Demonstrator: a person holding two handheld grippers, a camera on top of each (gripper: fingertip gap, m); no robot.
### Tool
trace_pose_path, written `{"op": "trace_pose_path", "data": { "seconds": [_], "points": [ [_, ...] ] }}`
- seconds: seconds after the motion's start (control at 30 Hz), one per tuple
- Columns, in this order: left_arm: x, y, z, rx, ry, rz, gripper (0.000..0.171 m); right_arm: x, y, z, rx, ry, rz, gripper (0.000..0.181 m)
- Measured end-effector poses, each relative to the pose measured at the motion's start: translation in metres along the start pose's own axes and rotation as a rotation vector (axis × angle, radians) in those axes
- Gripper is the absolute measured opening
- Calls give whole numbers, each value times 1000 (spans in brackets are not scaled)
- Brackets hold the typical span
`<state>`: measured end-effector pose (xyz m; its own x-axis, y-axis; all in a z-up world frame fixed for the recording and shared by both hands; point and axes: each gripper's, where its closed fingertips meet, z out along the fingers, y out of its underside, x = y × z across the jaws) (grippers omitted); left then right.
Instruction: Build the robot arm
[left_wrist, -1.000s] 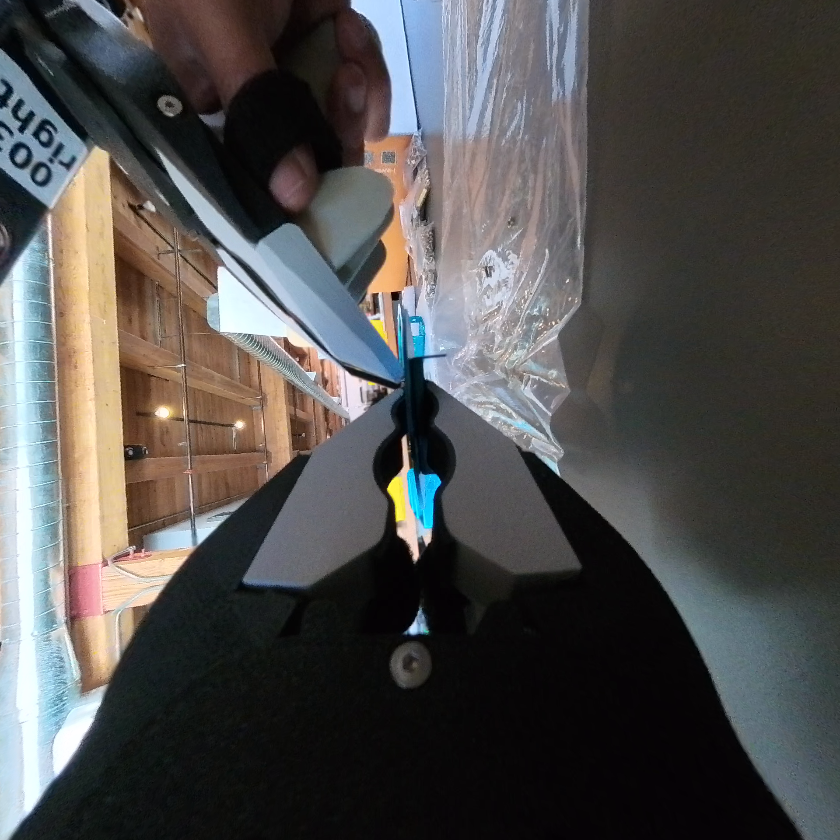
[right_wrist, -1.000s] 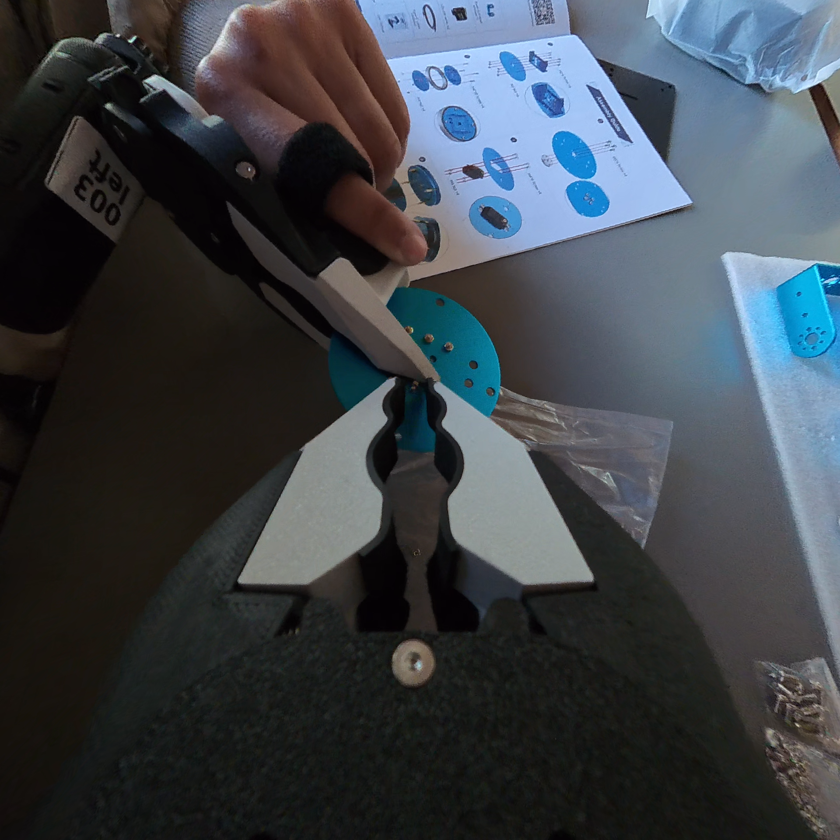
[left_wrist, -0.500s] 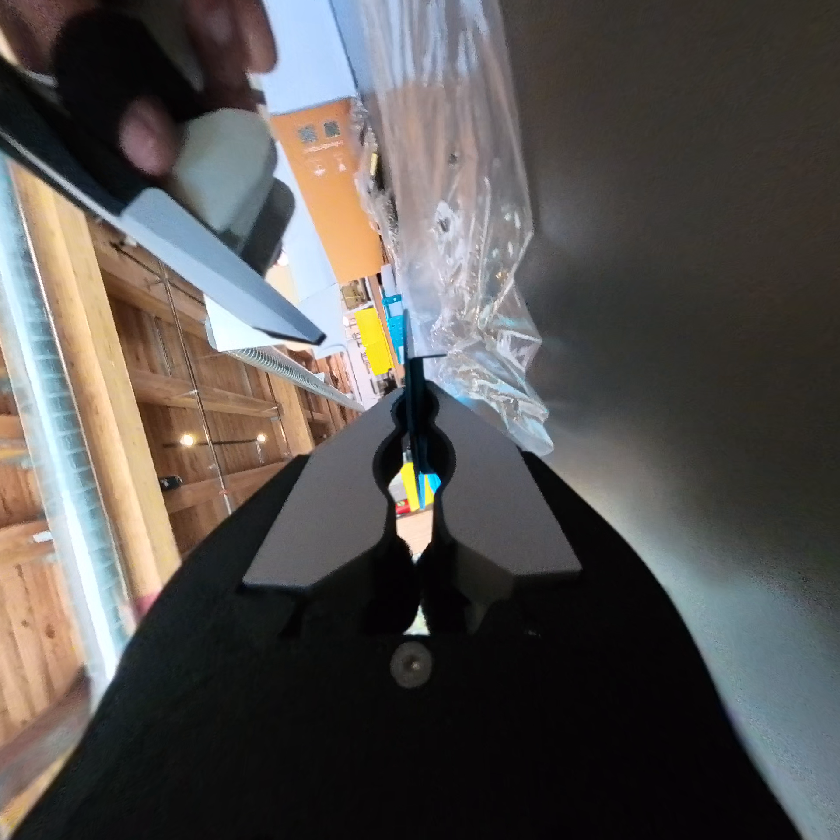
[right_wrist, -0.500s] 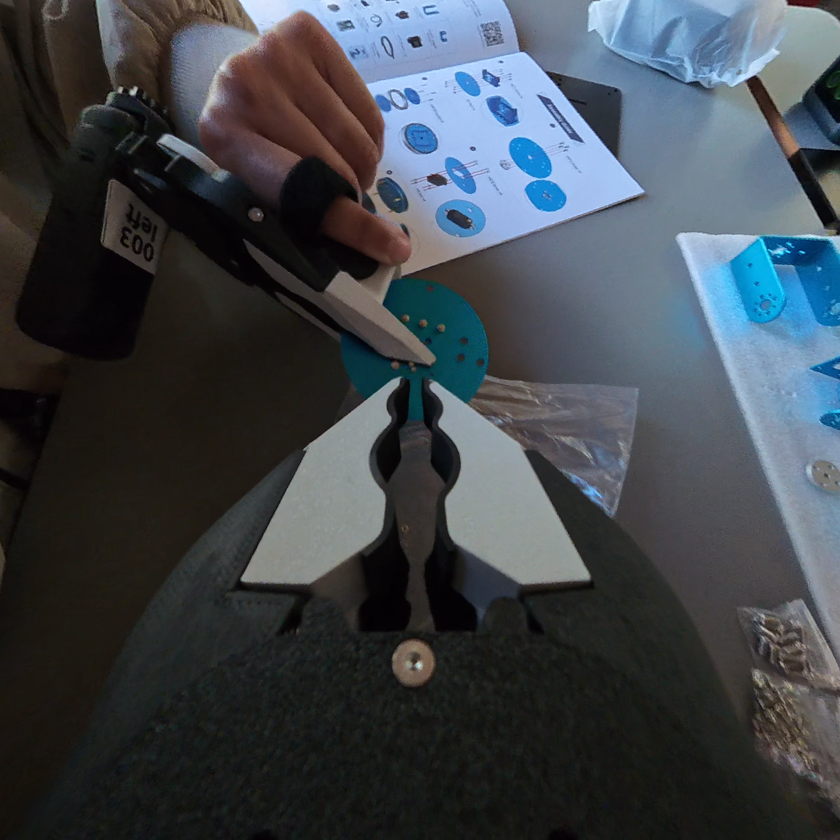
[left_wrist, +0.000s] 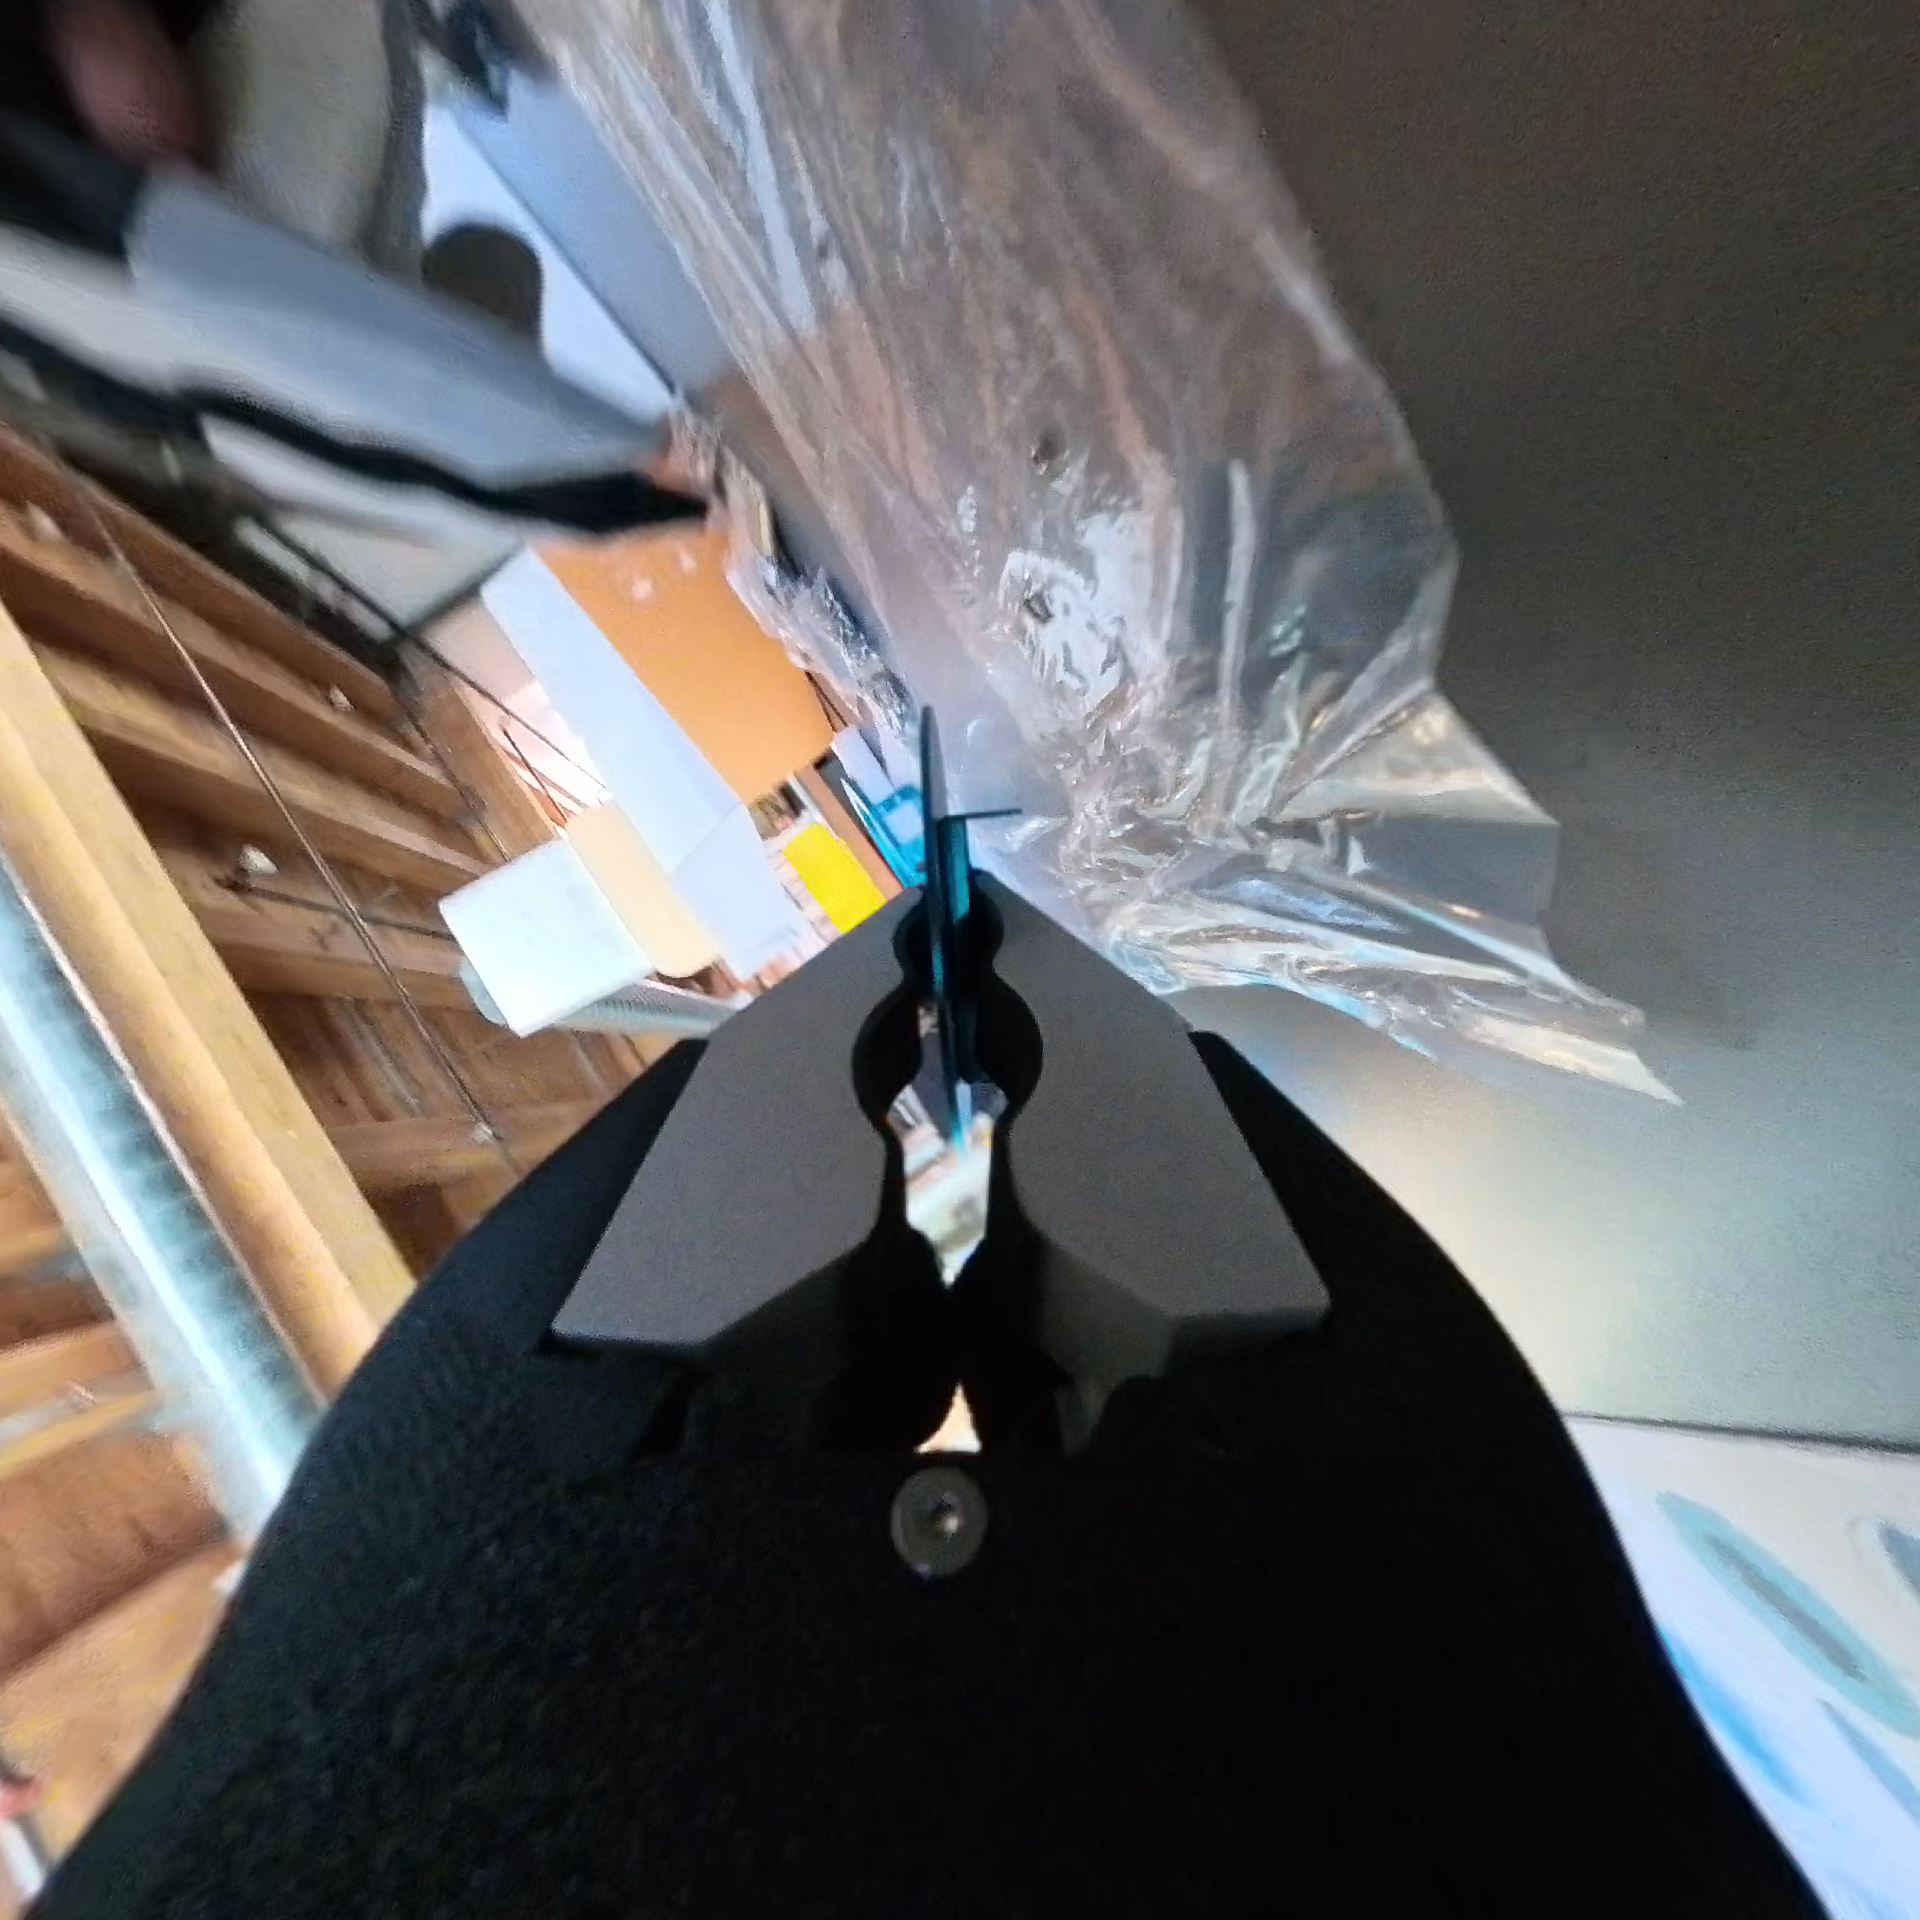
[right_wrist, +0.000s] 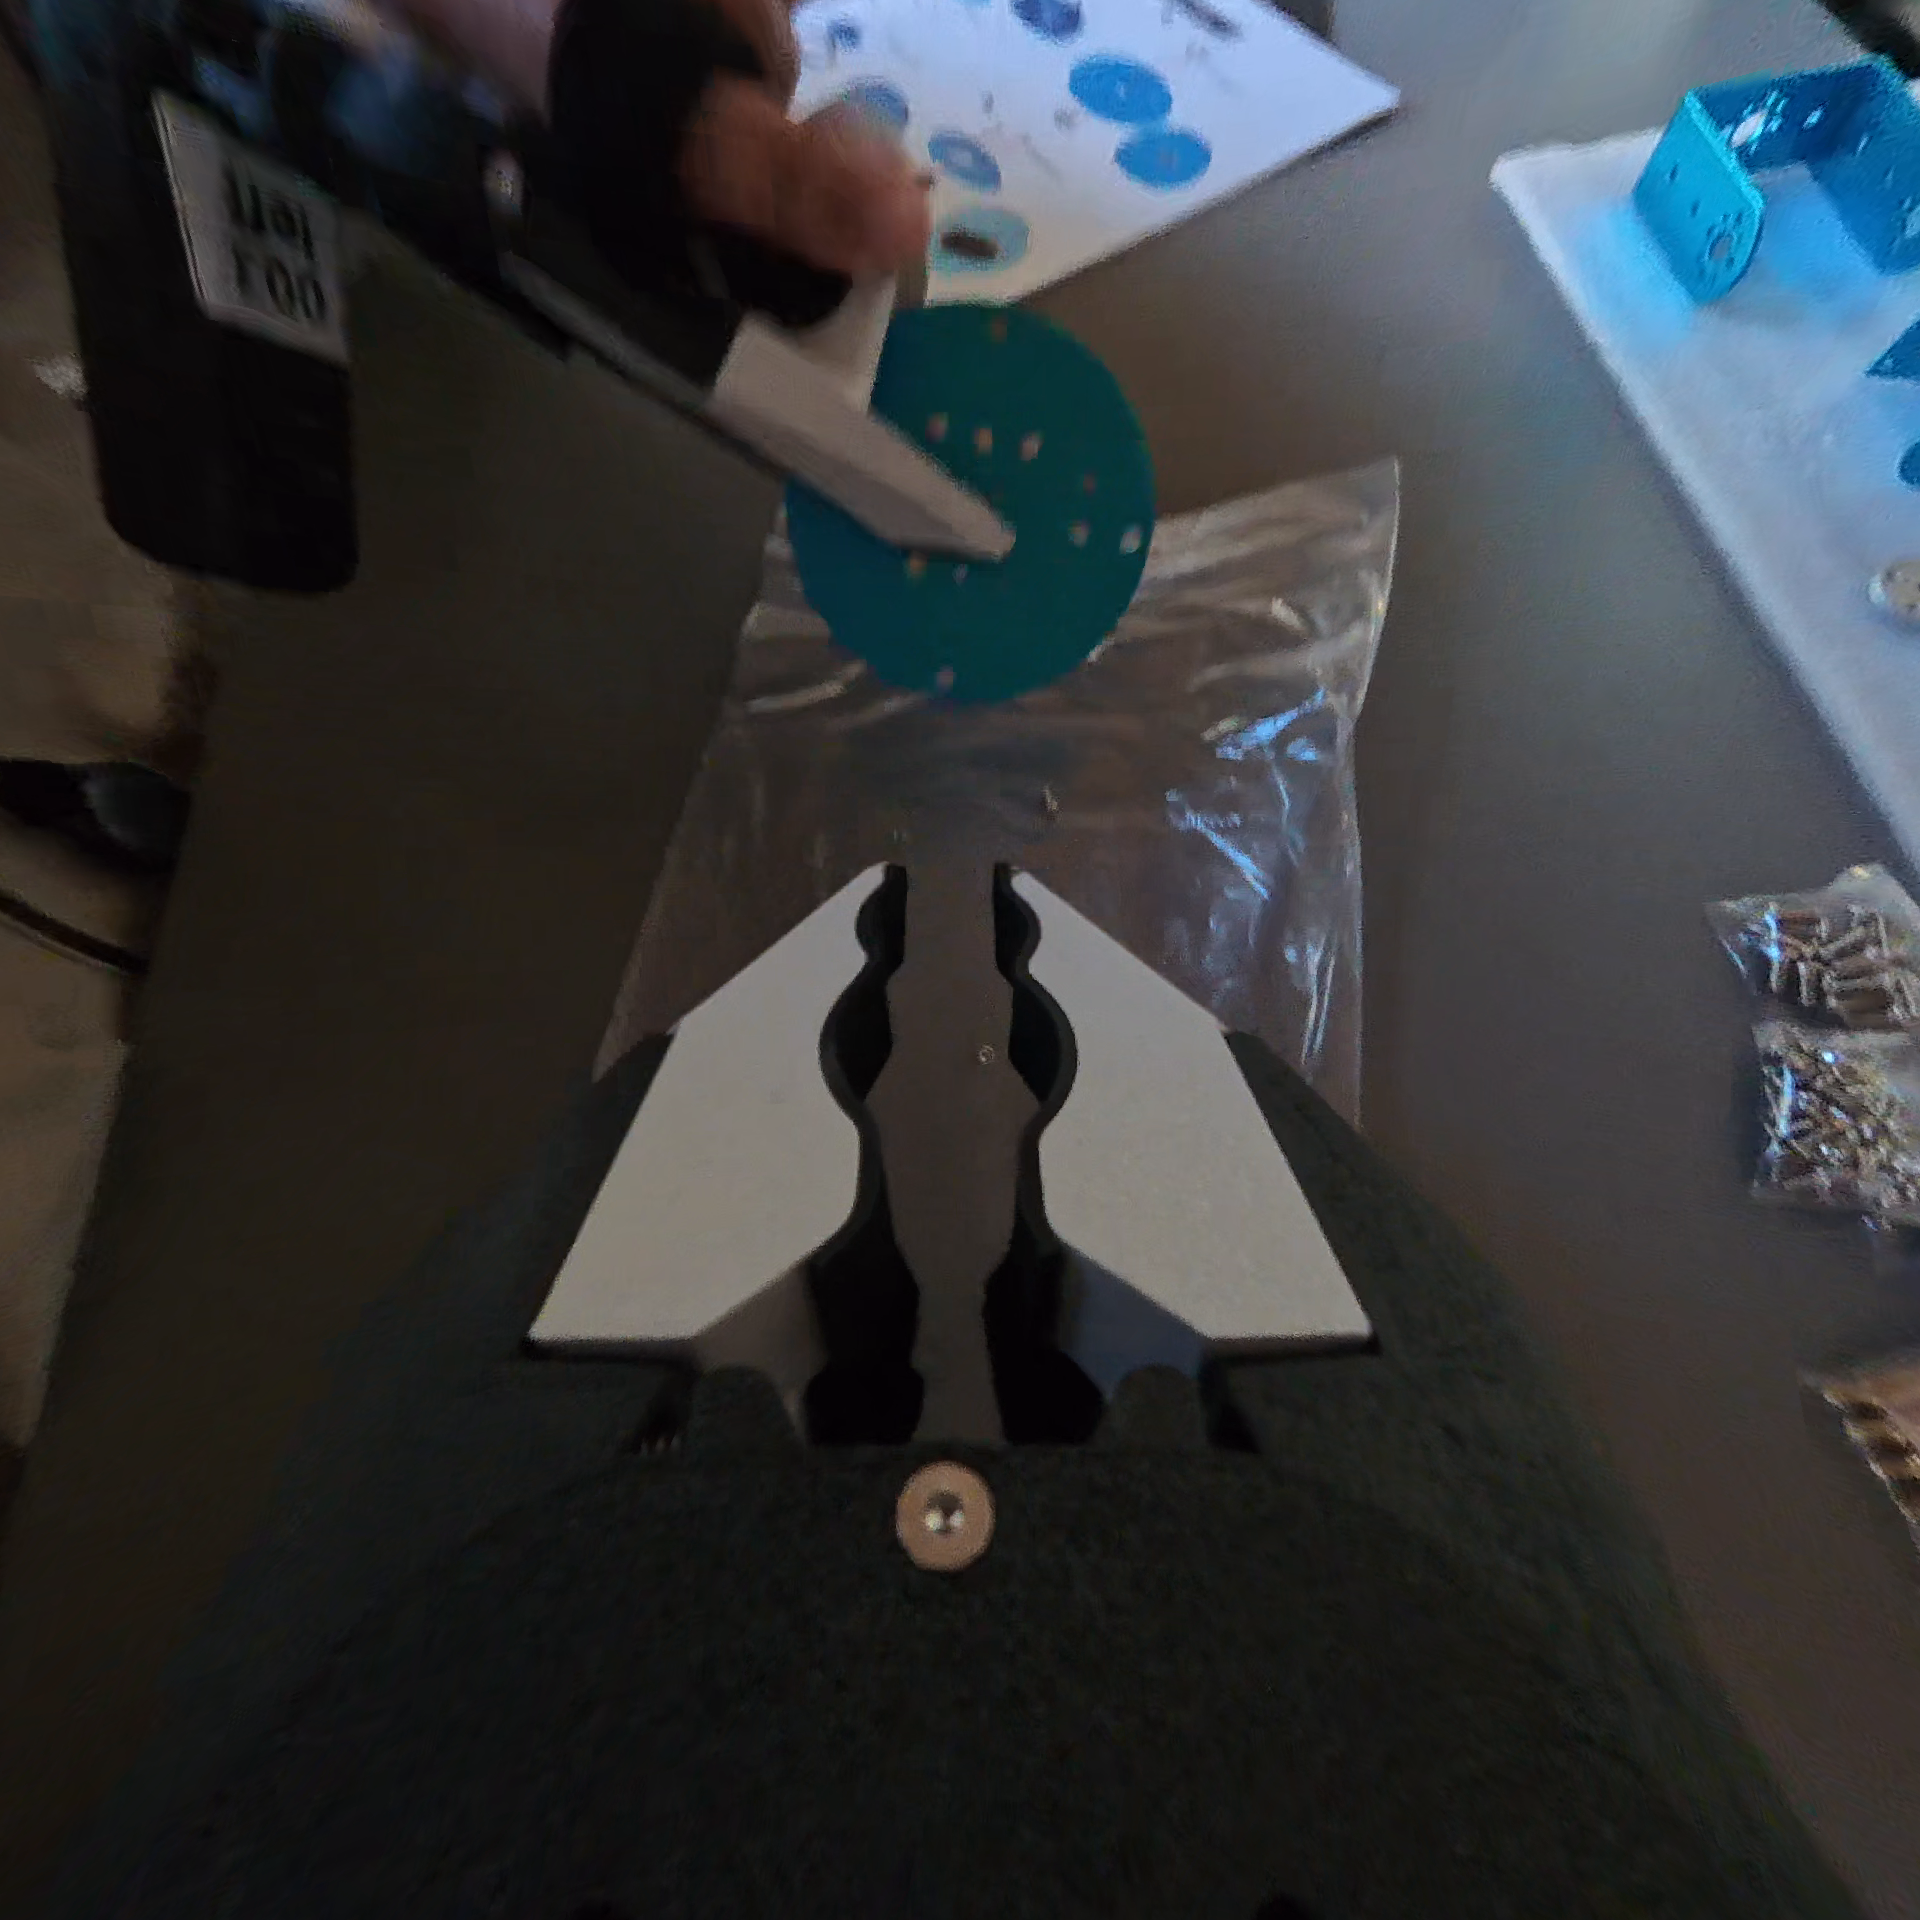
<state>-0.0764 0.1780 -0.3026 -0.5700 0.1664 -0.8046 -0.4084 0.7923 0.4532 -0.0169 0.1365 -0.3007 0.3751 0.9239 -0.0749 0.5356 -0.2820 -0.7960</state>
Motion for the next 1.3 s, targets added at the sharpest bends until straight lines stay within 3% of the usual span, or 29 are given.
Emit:
{"op": "trace_pose_path", "data": {
  "seconds": [0.17, 0.33, 0.43, 0.57, 0.83, 1.1, 1.3],
  "points": [
    [0, 30, 5, -73, -49, -395, 1, 6, 30, -14, -135, 97, -138, 18],
    [-15, 44, 4, -81, -179, -648, 1, 12, 43, -35, -167, 112, -148, 17],
    [-20, 36, -5, -48, -209, -660, 0, 8, 44, -27, -183, 77, -147, 17],
    [-14, 19, -7, -4, -195, -649, 1, 8, 60, -5, -315, 76, -214, 17],
    [-13, -1, -12, 51, -208, -537, 1, 5, 52, -1, -301, 3, -204, 12],
    [-14, -9, -15, 74, -209, -519, 1, 11, 53, -4, -601, -23, -398, 7],
    [-11, -9, -14, 64, -206, -498, 1, 8, 59, 2, -666, -111, -401, 4]
  ]
}}
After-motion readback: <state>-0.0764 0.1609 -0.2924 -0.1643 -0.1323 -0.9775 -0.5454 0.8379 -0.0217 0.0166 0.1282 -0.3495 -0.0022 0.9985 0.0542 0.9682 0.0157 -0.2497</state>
